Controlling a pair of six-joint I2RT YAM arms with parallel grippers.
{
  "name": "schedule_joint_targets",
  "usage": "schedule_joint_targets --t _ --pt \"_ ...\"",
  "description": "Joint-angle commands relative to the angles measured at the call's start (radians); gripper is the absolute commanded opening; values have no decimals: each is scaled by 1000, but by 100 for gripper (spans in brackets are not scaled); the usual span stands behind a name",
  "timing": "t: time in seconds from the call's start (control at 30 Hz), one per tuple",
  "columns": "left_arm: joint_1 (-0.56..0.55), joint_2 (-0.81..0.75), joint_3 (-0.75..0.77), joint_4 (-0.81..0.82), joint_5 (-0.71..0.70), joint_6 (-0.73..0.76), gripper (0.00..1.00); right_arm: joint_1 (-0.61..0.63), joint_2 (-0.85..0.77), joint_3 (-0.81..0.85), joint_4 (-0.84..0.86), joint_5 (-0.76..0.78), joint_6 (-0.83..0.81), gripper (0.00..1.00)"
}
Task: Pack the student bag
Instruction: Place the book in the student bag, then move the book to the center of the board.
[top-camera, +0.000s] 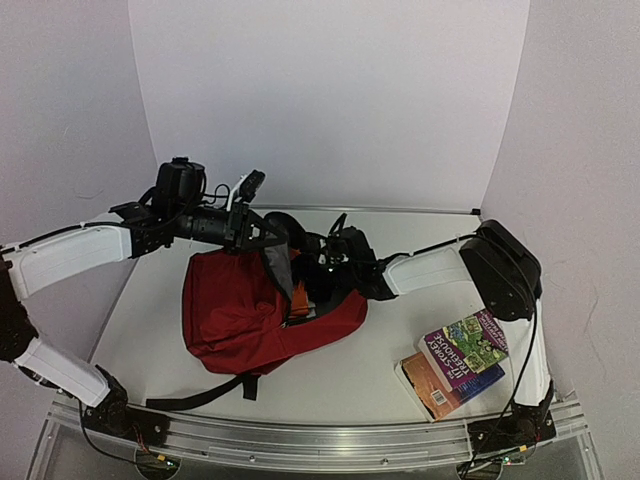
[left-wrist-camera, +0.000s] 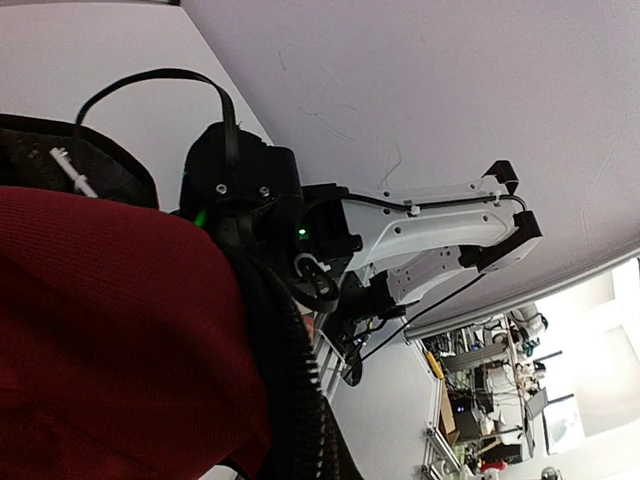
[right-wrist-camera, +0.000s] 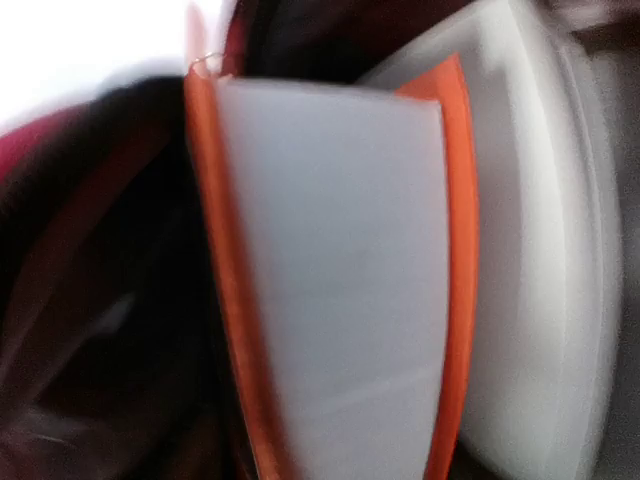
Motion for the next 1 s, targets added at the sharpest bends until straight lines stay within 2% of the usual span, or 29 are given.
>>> schedule_joint_targets --t 0.0,0.1,0.27,0.5,0.57,0.73,0.87,0.97 --pt "91 -150 -113 40 -138 -86 0 -22 -101 -11 -110 115 -141 73" --pt "150 -203 -177 -11 -171 -114 0 -23 -164 -12 -172 158 -214 79" --pt "174 -259 -236 -92 -280 -128 0 -22 -276 -37 -293 237 -318 89" --pt "222 -339 -351 -122 -409 -190 0 -23 -463 -132 -460 363 -395 93" --pt "255 -352 -400 -107 -410 -209 0 -22 -525 -165 -517 424 -411 98" --pt "336 -342 -497 -21 -363 -242 0 -44 -677 -248 -663 542 -400 98" --pt "398 -270 -522 77 -304 -226 0 -111 -785 -345 -760 597 -327 98" --pt "437 -198 -511 150 -271 -193 0 -204 -885 -439 -788 576 -258 98"
